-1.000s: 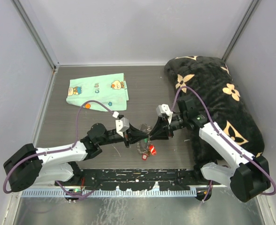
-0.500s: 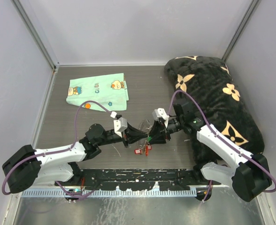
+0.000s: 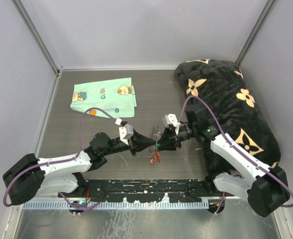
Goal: Remove the keys from the keyring
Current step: Remove the key from the keyring.
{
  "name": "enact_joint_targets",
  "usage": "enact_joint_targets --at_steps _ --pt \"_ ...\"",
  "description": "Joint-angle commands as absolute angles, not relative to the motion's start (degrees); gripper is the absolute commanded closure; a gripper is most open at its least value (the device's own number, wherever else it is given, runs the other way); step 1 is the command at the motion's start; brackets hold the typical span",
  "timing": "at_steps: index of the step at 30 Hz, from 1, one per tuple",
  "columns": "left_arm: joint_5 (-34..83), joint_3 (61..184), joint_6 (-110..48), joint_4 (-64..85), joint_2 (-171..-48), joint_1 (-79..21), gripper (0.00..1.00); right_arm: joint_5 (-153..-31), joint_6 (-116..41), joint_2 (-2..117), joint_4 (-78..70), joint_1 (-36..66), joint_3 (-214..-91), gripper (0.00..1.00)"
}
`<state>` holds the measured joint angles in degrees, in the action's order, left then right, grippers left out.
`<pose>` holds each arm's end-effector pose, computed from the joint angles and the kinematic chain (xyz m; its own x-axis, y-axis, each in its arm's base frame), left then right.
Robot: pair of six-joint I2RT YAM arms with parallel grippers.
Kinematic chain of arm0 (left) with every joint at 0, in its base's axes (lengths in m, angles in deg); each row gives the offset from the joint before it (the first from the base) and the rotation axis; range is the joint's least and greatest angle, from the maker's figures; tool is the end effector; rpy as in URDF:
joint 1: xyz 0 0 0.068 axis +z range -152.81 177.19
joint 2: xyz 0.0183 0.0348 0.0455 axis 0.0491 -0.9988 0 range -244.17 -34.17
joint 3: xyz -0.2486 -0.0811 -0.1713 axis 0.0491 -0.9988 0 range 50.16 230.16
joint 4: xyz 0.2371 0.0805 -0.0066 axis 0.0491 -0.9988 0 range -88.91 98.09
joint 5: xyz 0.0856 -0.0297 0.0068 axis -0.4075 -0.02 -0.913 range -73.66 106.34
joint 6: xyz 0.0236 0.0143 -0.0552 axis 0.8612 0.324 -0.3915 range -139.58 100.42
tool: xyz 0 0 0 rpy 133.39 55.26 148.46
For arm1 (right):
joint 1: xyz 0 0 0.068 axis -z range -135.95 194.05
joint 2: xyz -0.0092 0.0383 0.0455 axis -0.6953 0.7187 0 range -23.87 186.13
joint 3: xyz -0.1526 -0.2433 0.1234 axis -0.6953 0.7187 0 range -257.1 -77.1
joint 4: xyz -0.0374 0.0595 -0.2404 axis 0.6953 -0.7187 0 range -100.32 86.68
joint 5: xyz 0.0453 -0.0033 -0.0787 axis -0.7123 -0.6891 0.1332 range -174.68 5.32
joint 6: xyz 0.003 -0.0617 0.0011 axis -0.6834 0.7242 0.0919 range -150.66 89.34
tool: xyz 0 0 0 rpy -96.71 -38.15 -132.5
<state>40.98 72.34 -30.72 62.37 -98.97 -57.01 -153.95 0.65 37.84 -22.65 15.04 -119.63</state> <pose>0.1108 -0.1868 0.2991 -0.0726 -0.1996 -0.9772 0.9805 0.1652 -0.1066 0.1417 0.1285 0.3057 -0.0436 -0.2344 -0.9712 -0.9764 -0.1956 0.0911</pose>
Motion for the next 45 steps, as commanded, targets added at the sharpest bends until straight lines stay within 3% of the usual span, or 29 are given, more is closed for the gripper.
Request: enact_joint_targets --at_steps 1,23,45 --pt "39.9 72.4 -30.3 68.5 -96.6 -56.8 1.00 -152.5 1.9 36.0 -23.3 16.0 -122.4 0.71" --pt "41.3 72.0 -28.5 63.0 -95.0 -56.8 1.00 -154.7 2.8 36.0 -26.5 17.9 -124.0 0.99" --pt "44.0 82.5 -13.0 35.9 -92.8 -56.8 1.00 -150.4 17.1 39.3 -42.9 18.3 -130.1 0.99"
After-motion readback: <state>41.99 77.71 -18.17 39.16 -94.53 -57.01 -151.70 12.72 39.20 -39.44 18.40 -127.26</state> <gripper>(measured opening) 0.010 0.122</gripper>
